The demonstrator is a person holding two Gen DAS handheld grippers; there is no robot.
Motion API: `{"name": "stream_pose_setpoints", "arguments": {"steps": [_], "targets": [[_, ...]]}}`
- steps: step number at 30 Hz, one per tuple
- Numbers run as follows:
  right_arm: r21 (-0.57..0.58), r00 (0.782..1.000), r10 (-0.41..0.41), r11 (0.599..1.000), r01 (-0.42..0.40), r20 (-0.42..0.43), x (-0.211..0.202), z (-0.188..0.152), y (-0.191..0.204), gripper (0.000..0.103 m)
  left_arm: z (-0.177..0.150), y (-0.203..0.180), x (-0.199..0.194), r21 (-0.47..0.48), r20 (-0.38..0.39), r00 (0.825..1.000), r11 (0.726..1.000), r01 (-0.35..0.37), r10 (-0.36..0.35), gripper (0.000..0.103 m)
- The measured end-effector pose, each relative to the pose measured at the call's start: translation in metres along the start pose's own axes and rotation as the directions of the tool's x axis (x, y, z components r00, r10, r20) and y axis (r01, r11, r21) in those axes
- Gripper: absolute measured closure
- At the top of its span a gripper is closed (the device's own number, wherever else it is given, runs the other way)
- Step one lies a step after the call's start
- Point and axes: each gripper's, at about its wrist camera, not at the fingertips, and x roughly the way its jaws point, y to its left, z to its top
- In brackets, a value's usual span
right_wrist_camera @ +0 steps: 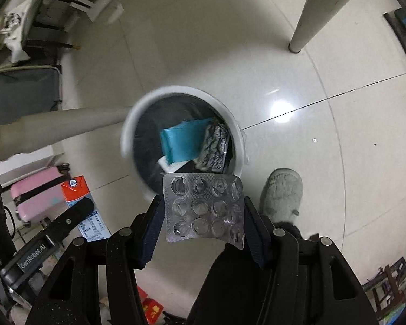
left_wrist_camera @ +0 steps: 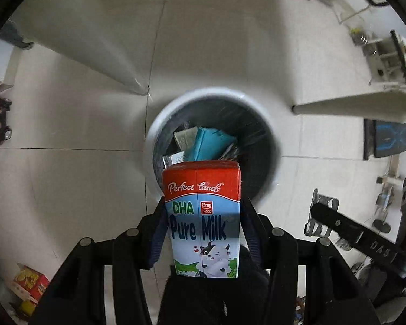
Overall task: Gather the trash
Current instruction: 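Carry the milk carton and blister pack over the trash bin, then open both tools over the bin, dropping the carton and blister pack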
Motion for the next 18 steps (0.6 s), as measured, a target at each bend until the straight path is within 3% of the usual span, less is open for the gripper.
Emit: {"name": "stream_pose_setpoints", "arguments": {"steps": [4, 9, 11, 13, 15, 18], "targets": [[0.018, 0.999, 0.014, 1.0, -0.014, -0.028, 0.045, 0.019, -0.007, 0.043, 0.006, 0.005, 0.039, -0.023, -0.042, 0.999, 1.0, 0.016, -0.017, 0.055], [0.006, 0.997, 0.063, 0.998, -0.063, -0.045, 0.066, 0.029, -0.007, 0.033, 0.006, 0.007, 0.044, -0.061, -0.045, 0.998, 0.997, 0.048, -0.051, 0.053], [0.0, 0.996, 0.076, 0.997, -0.076, -0.05, 0.07, 0.03, -0.004, 0.031, 0.005, 0.009, 0.04, -0.066, -0.042, 0.998, 0.997, 0.045, -0.047, 0.042], [-0.005, 0.995, 0.082, 0.997, -0.082, -0.051, 0.071, 0.031, -0.003, 0.029, 0.003, 0.013, 0.033, -0.069, -0.024, 0.999, 0.997, 0.037, -0.039, 0.019], [-0.007, 0.995, 0.084, 0.996, -0.084, -0.048, 0.068, 0.03, -0.004, 0.02, 0.0, 0.019, 0.027, -0.077, -0.018, 0.999, 0.997, 0.028, -0.029, 0.012], [-0.006, 0.995, 0.09, 0.996, -0.091, -0.045, 0.061, 0.028, -0.004, 0.013, -0.007, 0.024, 0.016, -0.09, -0.012, 1.0, 0.996, 0.012, -0.013, 0.011]]}}
